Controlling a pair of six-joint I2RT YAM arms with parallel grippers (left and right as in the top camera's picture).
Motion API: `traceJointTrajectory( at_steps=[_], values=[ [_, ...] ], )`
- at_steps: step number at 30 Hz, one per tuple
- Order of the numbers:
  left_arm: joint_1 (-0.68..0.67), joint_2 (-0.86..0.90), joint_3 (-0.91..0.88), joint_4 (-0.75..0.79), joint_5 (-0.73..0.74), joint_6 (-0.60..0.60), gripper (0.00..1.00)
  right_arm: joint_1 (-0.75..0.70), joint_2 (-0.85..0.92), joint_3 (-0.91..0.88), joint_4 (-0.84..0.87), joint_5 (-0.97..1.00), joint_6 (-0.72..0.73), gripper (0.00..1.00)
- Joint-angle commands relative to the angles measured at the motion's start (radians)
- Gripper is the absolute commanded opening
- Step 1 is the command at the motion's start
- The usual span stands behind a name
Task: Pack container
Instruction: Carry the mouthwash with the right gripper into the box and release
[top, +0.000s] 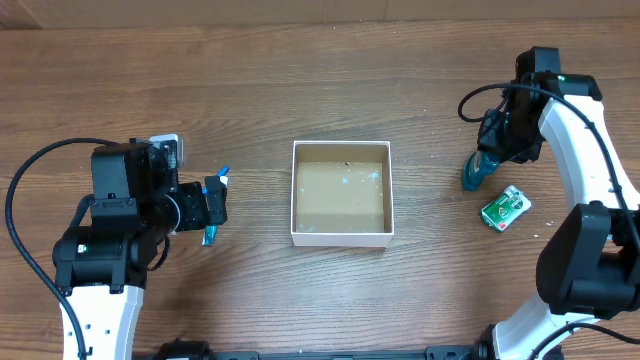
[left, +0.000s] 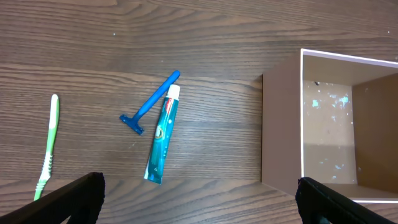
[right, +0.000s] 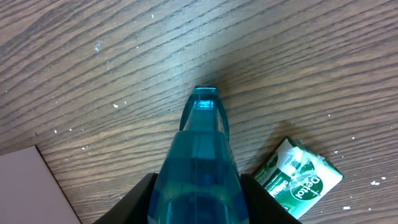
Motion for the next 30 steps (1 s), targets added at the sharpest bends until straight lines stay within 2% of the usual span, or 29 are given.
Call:
traceJointTrajectory(
  at_steps=[1,4,5,7,11,14,17,19,23,30],
  values=[
    [0.01,0.003,0.027,-0.002,0.014,-0.009,1.0,-0.001,-0.006,0.043,-0.031,-0.021,0.005,0.09],
    [0.01,0.003,0.027,-0.002,0.013,-0.009,1.0,0.021,-0.045,0.168,-0.118,-0.053,0.005,0.08],
    [0.01,0.003,0.027,-0.002,0.01,-0.009,1.0,0.04,-0.069,0.216,-0.148,-0.053,0.005,0.04],
    [0.01,0.003,0.027,-0.002,0.01,-0.009,1.0,0.108,-0.13,0.328,-0.209,-0.053,0.005,0.04],
    [0.01,0.003,0.027,-0.002,0.007,-0.009,1.0,0.393,-0.237,0.521,-0.298,-0.018,0.067,0.04],
    [0.01,0.003,0.027,-0.002,0.007,-0.009,1.0,0.619,-0.227,0.529,-0.3,0.038,0.159,0.04],
    [0.01,0.003,0.027,-0.002,0.007,-0.009,1.0,0.783,-0.157,0.529,-0.269,0.101,0.243,0.04],
    [0.01,0.003,0.027,-0.002,0.007,-0.009,1.0,0.816,-0.087,0.518,-0.257,0.108,0.293,0.04],
    [0.01,0.003,0.027,-0.002,0.007,-0.009,1.0,0.818,0.022,0.461,-0.209,0.105,0.295,0.04],
    [0.01,0.003,0.027,-0.002,0.007,-0.009,1.0,0.817,0.217,0.396,-0.034,0.106,0.301,0.04]
  ],
)
